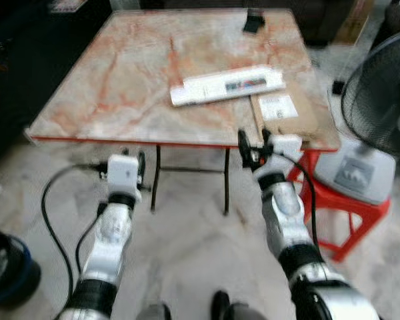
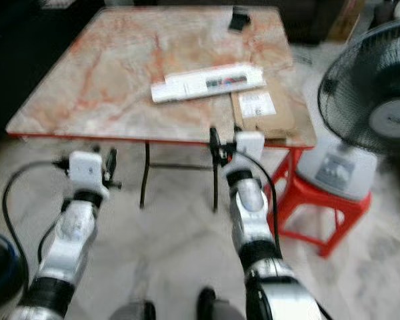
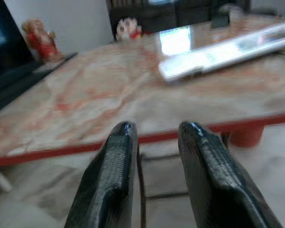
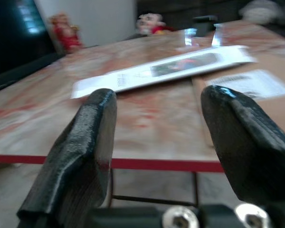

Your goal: Picking trash to rubbish bin

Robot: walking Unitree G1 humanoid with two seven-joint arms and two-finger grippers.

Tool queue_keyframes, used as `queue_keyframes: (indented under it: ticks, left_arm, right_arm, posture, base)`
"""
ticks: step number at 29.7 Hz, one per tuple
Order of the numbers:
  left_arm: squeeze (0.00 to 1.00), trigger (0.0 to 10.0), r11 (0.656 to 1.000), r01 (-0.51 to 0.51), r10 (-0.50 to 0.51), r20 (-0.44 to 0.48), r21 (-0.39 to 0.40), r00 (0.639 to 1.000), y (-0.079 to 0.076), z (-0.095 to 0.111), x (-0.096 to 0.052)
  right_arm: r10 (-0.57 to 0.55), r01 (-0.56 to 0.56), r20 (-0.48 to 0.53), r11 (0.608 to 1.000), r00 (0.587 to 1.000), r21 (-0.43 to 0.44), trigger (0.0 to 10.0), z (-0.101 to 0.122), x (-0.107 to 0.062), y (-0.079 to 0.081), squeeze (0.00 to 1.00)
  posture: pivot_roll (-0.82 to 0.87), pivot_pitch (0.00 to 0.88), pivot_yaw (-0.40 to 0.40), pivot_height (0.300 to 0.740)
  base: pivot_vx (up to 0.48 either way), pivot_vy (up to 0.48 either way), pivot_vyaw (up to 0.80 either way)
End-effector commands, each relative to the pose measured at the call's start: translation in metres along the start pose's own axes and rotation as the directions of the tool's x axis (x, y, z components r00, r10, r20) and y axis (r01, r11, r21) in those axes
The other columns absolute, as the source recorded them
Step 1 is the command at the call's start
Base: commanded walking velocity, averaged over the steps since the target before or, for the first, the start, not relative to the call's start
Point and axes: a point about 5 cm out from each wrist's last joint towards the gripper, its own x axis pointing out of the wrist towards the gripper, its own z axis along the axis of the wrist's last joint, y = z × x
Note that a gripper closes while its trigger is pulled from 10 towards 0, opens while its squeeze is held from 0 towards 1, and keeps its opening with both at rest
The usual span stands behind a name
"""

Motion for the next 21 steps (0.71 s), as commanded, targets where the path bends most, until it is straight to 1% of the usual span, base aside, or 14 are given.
queue_keyframes:
  ticks: [1,7,14,18,21]
  left_arm:
    - [0.00,10.0,0.999,-0.034,0.034,-0.023,0.012,0.999,0.0105,-0.0045,-0.0031]
    - [0.00,10.0,0.999,-0.048,0.048,-0.013,0.011,0.999,0.0139,-0.0017,-0.0024]
    - [0.00,10.0,0.998,-0.065,0.065,-0.013,0.010,0.998,0.0162,-0.0008,-0.0038]
    - [0.00,10.0,0.998,-0.069,0.069,-0.014,0.009,0.998,0.0169,-0.0006,-0.0038]
    - [0.00,10.0,0.997,-0.073,0.073,-0.013,0.009,0.997,0.0175,-0.0002,-0.0037]
  right_arm:
    - [0.023,-0.023,0.015,1.000,1.000,0.007,10.0,0.0038,0.0035,0.0084,0.00]
    - [0.023,-0.023,0.020,1.000,1.000,0.013,10.0,0.0051,0.0045,0.0093,0.00]
    - [0.043,-0.043,0.023,0.999,0.999,-0.001,10.0,0.0069,0.0051,0.0121,0.00]
    - [0.056,-0.055,0.041,0.998,0.998,-0.040,10.0,0.0099,0.0056,0.0141,0.00]
    - [0.066,-0.064,0.039,0.996,0.997,-0.062,10.0,0.0097,0.0054,0.0159,0.00]
  posture:
    - [0.11,0.159,-0.003,0.740]
    - [0.11,0.166,-0.006,0.740]
    - [0.11,0.175,-0.010,0.740]
    - [0.11,0.180,-0.010,0.740]
    - [0.11,0.181,-0.011,0.740]
  base:
    - [0.000,0.000,0.00]
    - [0.000,0.000,0.00]
    - [0.000,0.000,0.00]
    - [0.000,0.000,0.00]
    - [0.244,0.000,0.80]
